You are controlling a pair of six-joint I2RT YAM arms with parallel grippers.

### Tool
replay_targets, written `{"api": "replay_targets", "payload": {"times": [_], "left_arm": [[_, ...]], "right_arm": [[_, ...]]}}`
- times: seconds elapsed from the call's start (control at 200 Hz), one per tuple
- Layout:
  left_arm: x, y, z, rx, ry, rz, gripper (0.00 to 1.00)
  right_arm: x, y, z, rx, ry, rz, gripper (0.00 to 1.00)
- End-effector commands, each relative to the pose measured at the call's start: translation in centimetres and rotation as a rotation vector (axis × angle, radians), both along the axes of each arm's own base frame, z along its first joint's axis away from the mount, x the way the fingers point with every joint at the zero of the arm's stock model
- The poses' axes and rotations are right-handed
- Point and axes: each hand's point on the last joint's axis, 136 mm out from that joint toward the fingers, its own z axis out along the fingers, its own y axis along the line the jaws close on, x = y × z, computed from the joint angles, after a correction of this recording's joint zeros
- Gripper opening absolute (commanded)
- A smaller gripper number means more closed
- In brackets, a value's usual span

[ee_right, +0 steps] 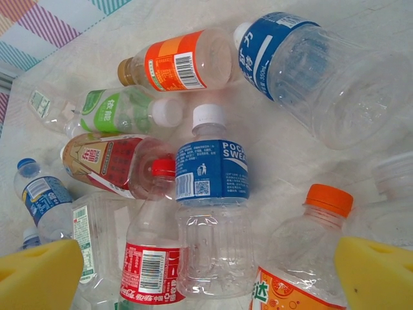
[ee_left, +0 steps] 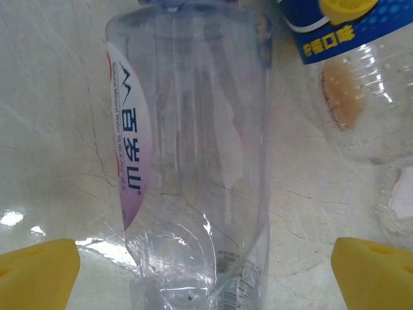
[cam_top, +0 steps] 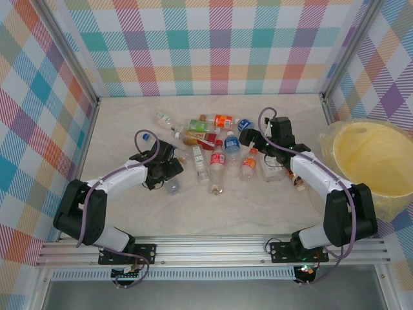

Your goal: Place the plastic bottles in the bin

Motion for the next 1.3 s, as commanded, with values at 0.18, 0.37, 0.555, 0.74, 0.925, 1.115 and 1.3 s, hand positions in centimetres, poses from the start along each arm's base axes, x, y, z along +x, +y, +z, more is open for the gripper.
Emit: {"api": "replay_targets", "payload": {"times": [0.18, 0.37, 0.555, 0.74, 0.925, 1.115, 1.3], "left_arm": [[-3.0, -1.9, -2.4, 0.005, 0.027, -0.115, 0.97], [-3.7, -0.6, -3.3, 0.097, 0.028, -0.113, 0.80], [-2.7, -1.4, -2.9, 0.096, -0.013, -0.175, 0.57], [-2.0, -1.2, 0.2, 0.107, -0.112, -0.221, 0.48], [-1.4, -1.4, 6.1, 0.084, -0.281, -0.274, 0.49], [-0.6, -6.4, 11.9, -0.115, -0.438, -0.465, 0.49], [-0.5, -12.7, 16.1, -0.346, -0.542, -0.681, 0.49]], "right_arm": [[-0.4, -0.6, 1.5, -0.035, -0.038, -0.014, 1.00], [-0.2, -0.7, 1.6, -0.037, -0.044, -0.023, 1.00], [-0.4, -0.4, 1.9, -0.037, -0.053, -0.011, 1.00], [-0.8, -0.2, 3.4, -0.009, -0.087, -0.004, 1.00], [-0.9, 0.5, 6.2, 0.068, -0.169, 0.007, 1.00], [-2.0, 3.7, 10.1, 0.234, -0.234, 0.165, 1.00], [-3.5, 6.1, 14.9, 0.378, -0.305, 0.318, 1.00]]}}
